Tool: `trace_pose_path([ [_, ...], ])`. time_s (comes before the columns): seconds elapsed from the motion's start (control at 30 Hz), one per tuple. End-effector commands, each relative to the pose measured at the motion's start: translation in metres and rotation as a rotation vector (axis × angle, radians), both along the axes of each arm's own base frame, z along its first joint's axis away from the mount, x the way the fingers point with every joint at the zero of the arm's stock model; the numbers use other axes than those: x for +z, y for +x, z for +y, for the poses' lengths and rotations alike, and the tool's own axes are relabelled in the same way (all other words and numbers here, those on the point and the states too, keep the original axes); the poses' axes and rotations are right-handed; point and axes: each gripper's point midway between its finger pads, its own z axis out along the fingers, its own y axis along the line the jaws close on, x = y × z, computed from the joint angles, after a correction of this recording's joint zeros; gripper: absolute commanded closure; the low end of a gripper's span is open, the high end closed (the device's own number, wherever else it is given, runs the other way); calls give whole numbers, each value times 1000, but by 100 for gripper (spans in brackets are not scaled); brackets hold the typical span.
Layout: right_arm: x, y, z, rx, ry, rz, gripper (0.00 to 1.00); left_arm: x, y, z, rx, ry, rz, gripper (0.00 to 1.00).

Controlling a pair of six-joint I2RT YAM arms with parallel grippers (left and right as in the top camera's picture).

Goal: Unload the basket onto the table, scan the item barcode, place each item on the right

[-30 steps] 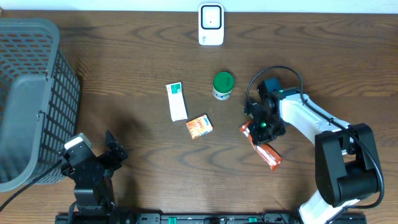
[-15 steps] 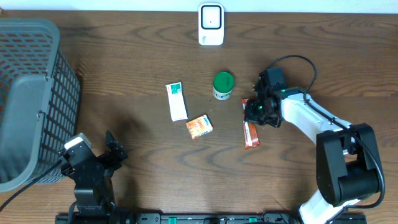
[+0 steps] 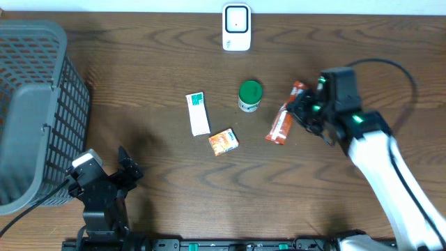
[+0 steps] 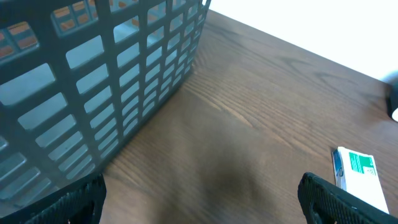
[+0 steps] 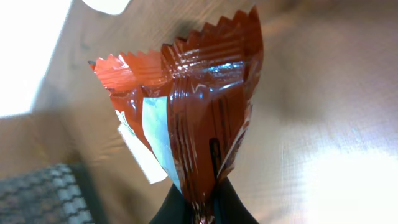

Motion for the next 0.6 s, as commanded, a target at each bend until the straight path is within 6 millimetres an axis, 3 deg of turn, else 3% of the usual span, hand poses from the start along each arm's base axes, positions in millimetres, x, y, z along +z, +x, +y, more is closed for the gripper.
trace_pose_path([
  [0.0,17,-22,-23,-271,72,69,99,-1,0,1,9,-3,-2,1],
  [0.13,20,-50,-36,-368,63,127,99,-1,0,1,9,-3,-2,2],
  [0.27,17,-57,-37,-352,32,142,99,-1,0,1,9,-3,-2,1],
  [0.4,20,-49,-35,-241,-32,77,98,-1,0,1,9,-3,-2,1],
  [0.57,45,-13,-18,62,-193,-213,99,-1,0,1,9,-3,-2,1],
])
